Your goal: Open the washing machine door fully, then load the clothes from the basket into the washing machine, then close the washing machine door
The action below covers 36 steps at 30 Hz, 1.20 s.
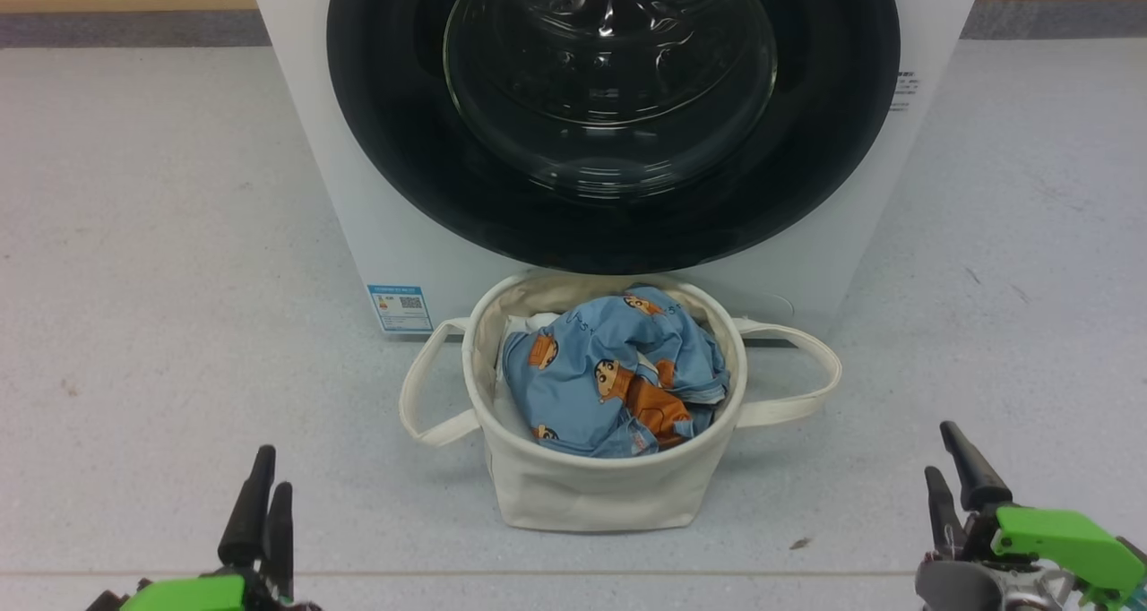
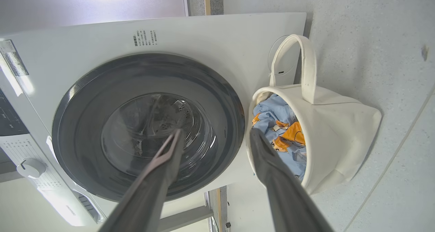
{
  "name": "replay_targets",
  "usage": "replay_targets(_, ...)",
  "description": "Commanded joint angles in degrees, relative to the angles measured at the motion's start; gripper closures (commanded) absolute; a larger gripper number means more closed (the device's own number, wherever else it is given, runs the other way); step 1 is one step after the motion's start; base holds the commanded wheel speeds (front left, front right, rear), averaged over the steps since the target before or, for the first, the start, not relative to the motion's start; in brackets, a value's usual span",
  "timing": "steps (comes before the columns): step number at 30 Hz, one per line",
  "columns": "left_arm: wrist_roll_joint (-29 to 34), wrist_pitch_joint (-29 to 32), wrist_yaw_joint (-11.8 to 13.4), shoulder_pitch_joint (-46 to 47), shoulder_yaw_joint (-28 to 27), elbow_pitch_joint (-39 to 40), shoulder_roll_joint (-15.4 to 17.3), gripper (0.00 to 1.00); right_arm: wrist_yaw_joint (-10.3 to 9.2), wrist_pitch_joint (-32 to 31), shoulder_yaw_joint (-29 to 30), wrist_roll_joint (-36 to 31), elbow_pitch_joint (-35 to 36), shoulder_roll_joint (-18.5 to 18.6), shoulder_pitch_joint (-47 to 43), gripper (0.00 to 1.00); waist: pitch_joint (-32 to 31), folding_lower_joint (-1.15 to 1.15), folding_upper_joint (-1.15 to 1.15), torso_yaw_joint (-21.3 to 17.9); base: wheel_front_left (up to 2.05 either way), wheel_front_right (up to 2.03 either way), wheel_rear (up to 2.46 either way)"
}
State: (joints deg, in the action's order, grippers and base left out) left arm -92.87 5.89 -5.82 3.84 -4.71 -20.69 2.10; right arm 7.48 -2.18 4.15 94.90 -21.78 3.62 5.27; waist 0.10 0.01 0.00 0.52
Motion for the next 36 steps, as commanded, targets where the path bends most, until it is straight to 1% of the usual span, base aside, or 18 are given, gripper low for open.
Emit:
replay_targets(1, 0.44, -0.48, -0.23, 3.27, -0.97, 1.45, 0.92, 0.00, 0.01, 0.74, -0.37, -0.41, 1.89, 0.37, 3.12, 0.00, 0.00, -0.01, 0.00, 0.05, 0.00, 0.00, 0.00)
replay_targets(9, 2.56, -1.62, -0.46, 4.44, -0.29, 1.43, 1.62, 0.00, 0.01, 2.54, -1.43, -3.33, 2.51, 0.87, 4.46, 0.00, 0.04, -0.01, 0.00, 0.35, 0.00, 0.00, 0.00)
replay_targets(10, 4.61, -2.56, -0.51, 4.61, 0.61, 1.66, 2.29, 0.00, 0.01, 2.93, -2.00, -4.97, 2.69, 1.19, 4.77, 0.00, 0.05, -0.01, 0.00, 0.43, 0.00, 0.00, 0.00)
replay_targets(13, 6.71, -3.85, -0.56, 4.90, 1.59, 1.72, 2.76, 0.00, 0.01, 3.41, -2.59, -7.78, 3.04, 1.50, 5.25, 0.00, 0.06, -0.01, 0.00, 0.53, 0.00, 0.00, 0.00)
replay_targets(19, 12.27, -5.75, -0.59, 5.73, 3.64, 1.20, 4.28, 0.00, 0.01, 4.31, -4.10, -16.49, 4.48, 1.70, 5.89, 0.00, 0.17, -0.01, 0.00, 0.71, 0.00, 0.00, 0.00)
replay_targets(22, 15.80, -6.42, -0.01, 6.21, 4.50, 0.67, 4.86, 0.00, 0.01, 4.75, -4.90, -20.22, 4.83, 1.65, 6.15, 0.00, 0.22, -0.01, 0.00, 0.82, 0.00, 0.00, 0.00)
replay_targets(30, 24.60, -7.83, 0.58, 7.14, 4.92, 1.27, 5.21, 0.00, 0.01, 5.94, -6.58, -27.34, 4.91, 1.84, 7.16, 0.00, 0.31, -0.01, 0.00, 1.17, 0.00, 0.00, 0.00)
replay_targets(31, 24.60, -7.83, 0.58, 7.14, 4.92, 1.27, 5.21, 0.00, 0.01, 5.94, -6.58, -27.34, 4.91, 1.84, 7.16, 0.00, 0.31, -0.01, 0.00, 1.17, 0.00, 0.00, 0.00)
replay_targets(36, 29.23, -8.69, 0.51, 7.50, 4.94, 0.95, 5.49, 0.00, 0.01, 6.67, -7.52, -31.99, 4.94, 2.21, 7.89, 0.00, 0.32, -0.01, 0.00, 1.31, 0.00, 0.00, 0.00)
